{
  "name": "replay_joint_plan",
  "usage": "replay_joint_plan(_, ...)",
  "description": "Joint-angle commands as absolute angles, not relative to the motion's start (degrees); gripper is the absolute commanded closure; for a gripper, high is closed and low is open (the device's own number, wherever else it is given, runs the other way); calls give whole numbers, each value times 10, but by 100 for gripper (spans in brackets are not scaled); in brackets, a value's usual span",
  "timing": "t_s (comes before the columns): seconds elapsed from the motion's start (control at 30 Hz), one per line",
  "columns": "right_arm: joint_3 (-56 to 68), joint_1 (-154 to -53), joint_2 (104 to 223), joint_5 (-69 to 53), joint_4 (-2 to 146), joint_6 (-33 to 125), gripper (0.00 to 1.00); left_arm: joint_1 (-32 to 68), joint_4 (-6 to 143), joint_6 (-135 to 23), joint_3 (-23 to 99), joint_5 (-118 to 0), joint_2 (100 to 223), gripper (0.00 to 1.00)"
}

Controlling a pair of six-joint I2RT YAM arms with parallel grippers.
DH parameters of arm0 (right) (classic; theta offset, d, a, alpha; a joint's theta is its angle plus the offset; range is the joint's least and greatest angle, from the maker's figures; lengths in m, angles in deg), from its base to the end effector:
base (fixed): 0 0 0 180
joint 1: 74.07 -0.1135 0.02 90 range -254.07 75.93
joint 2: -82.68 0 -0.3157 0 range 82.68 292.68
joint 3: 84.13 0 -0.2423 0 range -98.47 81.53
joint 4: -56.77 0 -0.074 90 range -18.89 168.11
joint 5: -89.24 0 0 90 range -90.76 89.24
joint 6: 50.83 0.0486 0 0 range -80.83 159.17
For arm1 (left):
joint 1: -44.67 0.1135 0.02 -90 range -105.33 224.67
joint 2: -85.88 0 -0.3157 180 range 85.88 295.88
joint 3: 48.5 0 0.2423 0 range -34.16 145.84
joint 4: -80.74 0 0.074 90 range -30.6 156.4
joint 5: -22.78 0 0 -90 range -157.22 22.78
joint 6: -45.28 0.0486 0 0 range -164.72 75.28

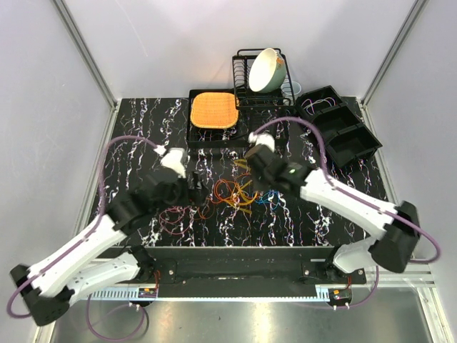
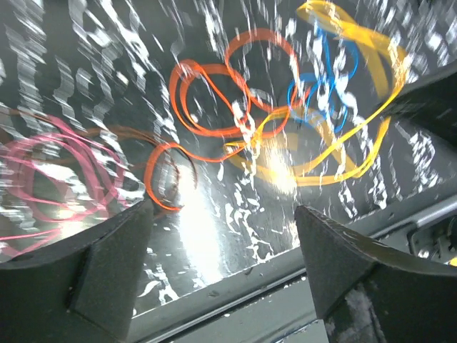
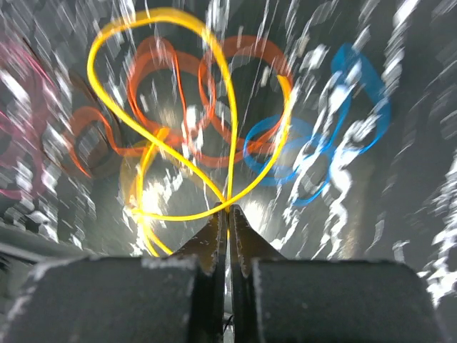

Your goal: Untangle the cables

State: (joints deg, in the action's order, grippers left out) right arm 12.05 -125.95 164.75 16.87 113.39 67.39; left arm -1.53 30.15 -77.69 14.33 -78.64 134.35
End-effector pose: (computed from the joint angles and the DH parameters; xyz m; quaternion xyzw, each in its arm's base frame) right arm 0.1893 0.2174 0.3352 -0.1479 0.9316 0.0801 0.3223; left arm 0.1063 -0.0969 0.3380 0.0575 0.8868 -0.2183 0.4033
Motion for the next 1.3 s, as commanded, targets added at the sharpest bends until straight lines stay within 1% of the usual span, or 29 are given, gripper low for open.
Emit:
replay_joint_plan(0.0, 28, -1228, 1596, 236, 1190, 624, 100, -17, 197, -736, 204, -881, 1286, 11)
replay_joint_plan(0.13, -40, -1182, 1601, 264, 1207, 596, 100, -17, 176, -725, 195, -930, 1243, 7)
replay_joint_plan(0.23, -90, -1151, 1613, 264, 1212, 581, 100, -17, 172, -723, 202, -910, 1237, 4)
replay_joint_plan(0.37, -170, -1097, 1637, 266, 1215, 560, 100, -17, 160, -724, 203, -924, 1226, 1)
replay_joint_plan(0.47, -225, -1065, 1661, 271, 1221, 545, 100, -17, 170, -719, 196, -917, 1220, 1)
replay_joint_plan(0.7, -308, -934, 1707, 243, 1222, 537, 100, -17, 181, -712, 188, -903, 1217, 1)
replay_joint_plan(0.8, -341, -899, 1733, 244, 1227, 529, 100, -17, 185, -707, 186, -895, 1215, 1)
replay_joint_plan(0.93, -385, -820, 1765, 212, 1230, 531, 100, -17, 189, -704, 184, -888, 1220, 1)
replay_joint_plan(1.0, -403, -799, 1789, 199, 1231, 535, 100, -18, 189, -704, 184, -888, 1224, 1)
replay_joint_plan(1.13, -473, -750, 1851, 201, 1243, 533, 100, -17, 189, -704, 186, -888, 1230, 1)
replay_joint_plan(1.2, -513, -744, 1874, 198, 1246, 534, 100, -18, 189, -705, 186, -888, 1231, 1)
replay_joint_plan(1.27, -544, -712, 1910, 196, 1254, 534, 100, -18, 189, -704, 186, -888, 1232, 1)
